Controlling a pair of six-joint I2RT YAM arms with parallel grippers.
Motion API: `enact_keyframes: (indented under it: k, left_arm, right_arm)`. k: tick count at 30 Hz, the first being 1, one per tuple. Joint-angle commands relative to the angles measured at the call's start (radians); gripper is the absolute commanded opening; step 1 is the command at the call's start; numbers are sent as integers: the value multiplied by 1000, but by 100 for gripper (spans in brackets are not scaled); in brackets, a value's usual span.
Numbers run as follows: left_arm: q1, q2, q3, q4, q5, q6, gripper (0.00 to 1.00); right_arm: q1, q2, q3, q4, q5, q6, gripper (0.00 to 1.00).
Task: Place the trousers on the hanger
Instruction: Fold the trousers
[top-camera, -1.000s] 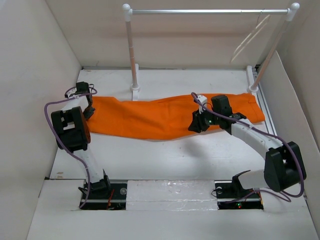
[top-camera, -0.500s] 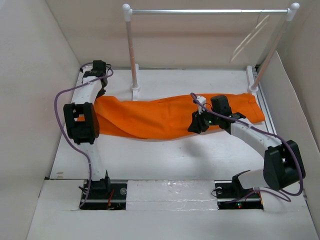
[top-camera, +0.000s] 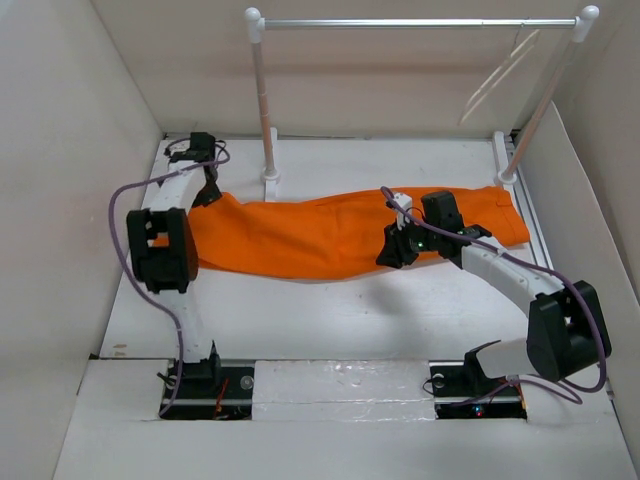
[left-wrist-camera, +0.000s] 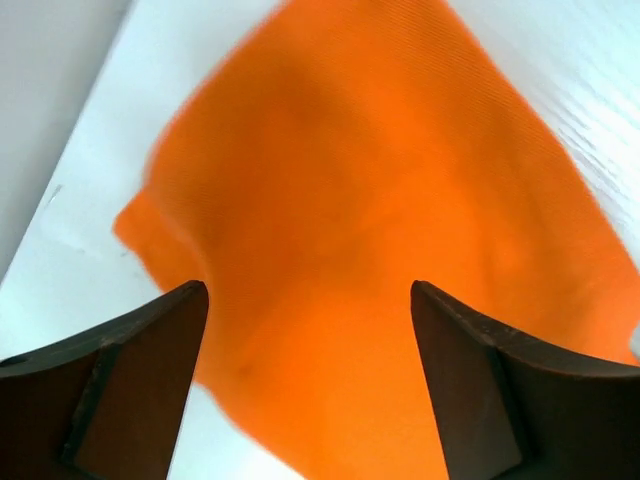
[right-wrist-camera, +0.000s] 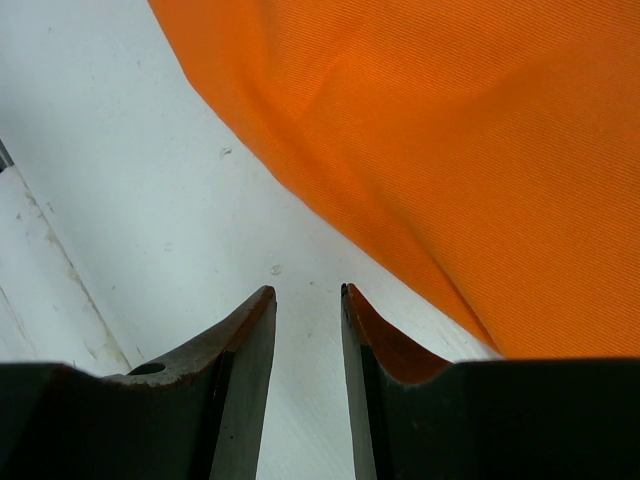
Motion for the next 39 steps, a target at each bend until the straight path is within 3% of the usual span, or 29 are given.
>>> enact_keyframes:
  k: [1,3,7,9,10,11,12,15,19,23,39]
  left_arm:
    - [90,-221,-118,100,82,-40,76]
    - [154,-288,-195,164,158,-62,72]
    - [251,-309,-371,189,191,-108,32]
    - [310,-315,-419,232,234,-109,26]
    - [329,-318,-451,243,261,-109,15]
    - [343,-322,-459,255,281,-111,12]
    - [354,-327,-477,299,330,-108,11]
    - [354,-295,-471,347,471,-85,21]
    - [354,-267,-459,384,518,-86,30]
    - [354,-279,-479,438,567,-96,33]
    - [311,-146,-394,422,505,-102,34]
  right_arm:
    - [1,-31,30,21,-27,-12,38]
    - [10,-34,29,24,-25,-9,38]
    - [10,-37,29,27,-22,-6,38]
    - [19,-44,26,27,-22,-6,38]
    - [19,-45,24,27,-24,-3,38]
    - [19,-45,23,27,-22,-5,38]
    - [19,-47,20,27,-24,-3,38]
    - [29,-44,18,23,-24,-6,38]
    - [29,-47,15,21,-18,-8,38]
    - [38,-44,9,20,-13,-8,38]
    - [74,-25,20,32,1,18,38]
